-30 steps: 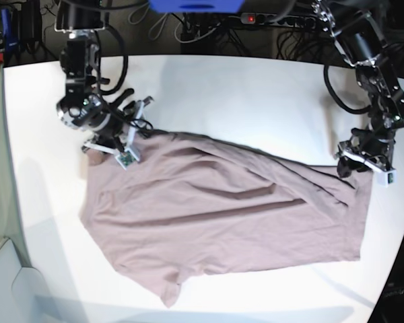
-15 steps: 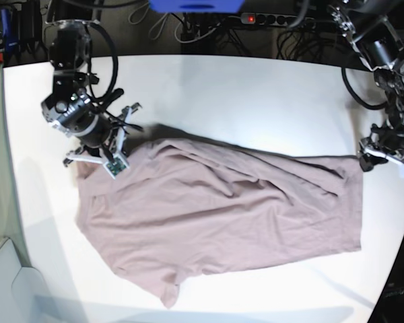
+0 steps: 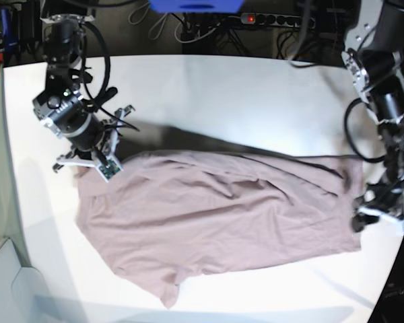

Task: Layout the t-shirt on the table in an organized manner, then fold the t-shirt properly
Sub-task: 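Hold the shirt with both grippers and drag it away from the robot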

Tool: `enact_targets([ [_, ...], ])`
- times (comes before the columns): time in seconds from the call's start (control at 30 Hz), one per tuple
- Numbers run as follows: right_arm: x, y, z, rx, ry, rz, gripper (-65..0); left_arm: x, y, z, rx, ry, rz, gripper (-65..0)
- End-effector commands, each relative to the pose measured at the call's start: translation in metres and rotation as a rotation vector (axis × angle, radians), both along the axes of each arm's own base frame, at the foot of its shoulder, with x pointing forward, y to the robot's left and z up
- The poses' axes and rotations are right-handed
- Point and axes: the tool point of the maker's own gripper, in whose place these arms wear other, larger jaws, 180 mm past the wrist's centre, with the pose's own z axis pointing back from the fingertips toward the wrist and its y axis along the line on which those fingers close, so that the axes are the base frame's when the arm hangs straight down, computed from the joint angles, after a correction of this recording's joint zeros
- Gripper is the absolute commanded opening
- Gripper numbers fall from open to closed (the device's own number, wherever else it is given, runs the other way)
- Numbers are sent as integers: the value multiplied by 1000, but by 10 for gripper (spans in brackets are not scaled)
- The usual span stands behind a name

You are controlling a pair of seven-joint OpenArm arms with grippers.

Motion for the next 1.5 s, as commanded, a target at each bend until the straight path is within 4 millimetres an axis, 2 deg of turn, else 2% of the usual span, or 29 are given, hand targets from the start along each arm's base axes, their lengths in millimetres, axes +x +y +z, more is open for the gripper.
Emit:
enact_targets([
  [0.0, 8, 2, 19, 7, -66, 11, -650, 13, 1, 14, 9, -40, -5, -325],
  [0.1, 12, 2, 32, 4, -102, 13, -650, 20, -15, -11, -25, -17, -14, -325],
  [0.23, 20, 1, 46, 1, -146, 8, -650, 20, -21, -29, -43, -19, 3, -325],
  [0.4, 32, -31, 62, 8, -194, -101, -650, 12, -6, -36, -33, -12, 34, -325],
  [0.53, 38, -66, 76, 36, -241, -235, -650, 11, -1, -35, -25, -11, 38, -325],
  [0.6, 36, -75, 76, 50, -244, -278, -650, 11, -1, -35, -25, -11, 38, -325],
  [0.77, 21, -75, 59, 50, -193, -284, -650, 11, -7, -37, -35, -6, 31, -325],
  [0.9, 18, -70, 52, 65, -176, -286, -650, 21, -16, -22, -78, -24, 14, -325],
  [1.03, 13, -71, 48, 59, -162, -287, -650, 33, -28, 29, -124, -95, -57, -325],
  [1.1, 13, -71, 48, 59, -162, -287, -650, 38, -36, 46, -95, -132, -78, -325],
  [1.2, 12, -73, 48, 57, -161, -292, -650, 42, -63, 26, -69, -90, -111, -326],
  [1.3, 12, -73, 48, 56, -162, -292, -650, 46, -81, 1, 3, -31, -142, -387],
  [1.37, 13, -77, 50, 41, -165, -290, -650, 41, -92, -20, 52, 24, -173, -479],
  [1.47, 14, -79, 52, 34, -171, -289, -650, 43, -94, -28, 141, 67, -214, -632],
])
